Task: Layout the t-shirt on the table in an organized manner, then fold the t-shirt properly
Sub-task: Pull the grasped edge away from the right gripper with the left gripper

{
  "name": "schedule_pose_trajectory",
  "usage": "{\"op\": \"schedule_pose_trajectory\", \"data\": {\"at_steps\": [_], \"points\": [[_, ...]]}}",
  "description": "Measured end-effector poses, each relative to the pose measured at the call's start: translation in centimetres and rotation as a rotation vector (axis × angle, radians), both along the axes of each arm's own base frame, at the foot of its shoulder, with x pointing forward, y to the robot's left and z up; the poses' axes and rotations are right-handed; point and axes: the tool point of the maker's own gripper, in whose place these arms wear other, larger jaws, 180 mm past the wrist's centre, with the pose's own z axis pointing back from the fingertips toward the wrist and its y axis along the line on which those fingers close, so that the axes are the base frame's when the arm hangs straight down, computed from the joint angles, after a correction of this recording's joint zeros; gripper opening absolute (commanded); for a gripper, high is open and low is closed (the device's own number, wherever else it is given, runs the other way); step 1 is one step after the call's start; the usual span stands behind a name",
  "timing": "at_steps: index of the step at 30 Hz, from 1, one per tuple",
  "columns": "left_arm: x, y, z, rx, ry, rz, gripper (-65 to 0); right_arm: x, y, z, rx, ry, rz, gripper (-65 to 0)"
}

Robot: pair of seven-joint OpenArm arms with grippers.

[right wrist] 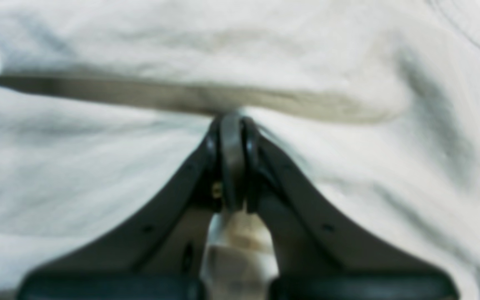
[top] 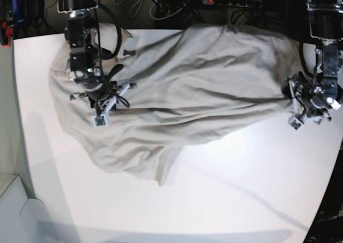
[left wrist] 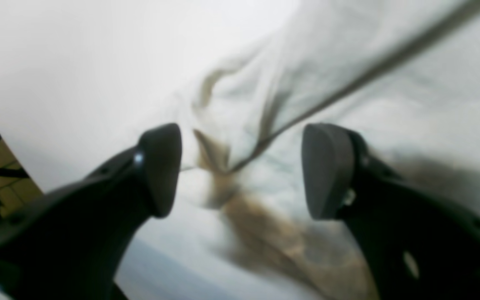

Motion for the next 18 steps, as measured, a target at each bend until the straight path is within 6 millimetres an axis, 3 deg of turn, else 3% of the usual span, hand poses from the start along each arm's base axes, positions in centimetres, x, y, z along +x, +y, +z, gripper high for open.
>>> {"op": "schedule_pose_trajectory", "data": {"at_steps": [3,9,11,18], "points": [[0.0,-0.2,-0.1,-0.003,0.003,0.002,-26.1,0.0,0.0,0.0,0.000,0.000,0.000,-65.0],[0.1,-1.4,-0.7,-0.032,0.005,0.002,-60.0,0.0,0.0,0.0,0.000,-0.001,0.000,-65.0],[0.4,-1.1,-0.7,-0.031,0.007,0.012,-63.0,0.0,0.0,0.0,0.000,-0.001,0.000,-65.0],[0.7,-0.8,-0.7,-0.033,0.012,0.023,-64.8,0.0,0.0,0.0,0.000,0.000,0.000,-65.0]]}}
